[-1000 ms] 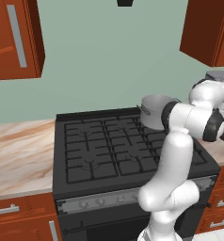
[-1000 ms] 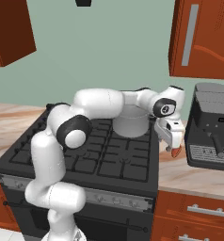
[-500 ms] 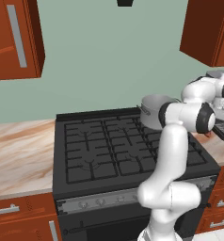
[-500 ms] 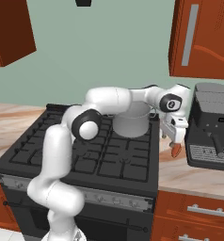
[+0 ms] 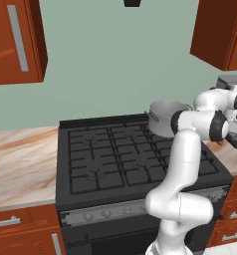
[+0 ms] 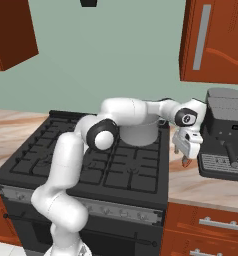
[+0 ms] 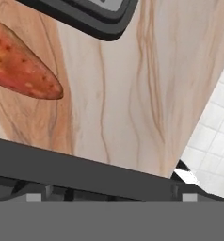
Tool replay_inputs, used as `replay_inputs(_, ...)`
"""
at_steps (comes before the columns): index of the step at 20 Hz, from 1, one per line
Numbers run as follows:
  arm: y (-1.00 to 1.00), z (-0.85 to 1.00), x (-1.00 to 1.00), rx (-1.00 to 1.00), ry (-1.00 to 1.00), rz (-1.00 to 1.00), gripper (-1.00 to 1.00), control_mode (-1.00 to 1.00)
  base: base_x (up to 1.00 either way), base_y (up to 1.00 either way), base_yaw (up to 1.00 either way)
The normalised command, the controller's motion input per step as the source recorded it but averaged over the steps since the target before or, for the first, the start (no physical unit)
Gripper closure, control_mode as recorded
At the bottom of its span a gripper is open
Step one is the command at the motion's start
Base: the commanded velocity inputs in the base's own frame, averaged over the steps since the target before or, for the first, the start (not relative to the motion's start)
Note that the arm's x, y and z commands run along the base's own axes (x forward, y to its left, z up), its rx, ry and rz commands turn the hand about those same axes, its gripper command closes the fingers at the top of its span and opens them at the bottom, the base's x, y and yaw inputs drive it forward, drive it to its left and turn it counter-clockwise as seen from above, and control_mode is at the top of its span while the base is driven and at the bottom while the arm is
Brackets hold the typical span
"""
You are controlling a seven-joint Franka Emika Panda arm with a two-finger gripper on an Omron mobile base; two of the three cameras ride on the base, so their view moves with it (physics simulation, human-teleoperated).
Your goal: Turn on the burner for the pot on the stove. Wait thirty seconds for the pot to heat up. Then add the sweet potato to the pot.
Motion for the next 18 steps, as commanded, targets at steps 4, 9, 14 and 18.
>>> replay_inputs(4, 0.0, -0.02, 0.14, -0.04, -0.11, 0.03, -1.0, -1.0, 0.0, 0.0, 0.0)
replay_inputs(9, 0.0, -0.05, 0.24, -0.06, -0.1, 0.06, -1.0, -1.0, 0.0, 0.0, 0.0)
replay_inputs(14, 0.0, -0.28, 0.13, -0.07, -0.09, 0.13, -1.0, -1.0, 0.0, 0.0, 0.0)
replay_inputs(18, -0.03, -0.26, 0.12, -0.09, -0.06, 0.14, -1.0, -1.0, 0.0, 0.0, 0.0)
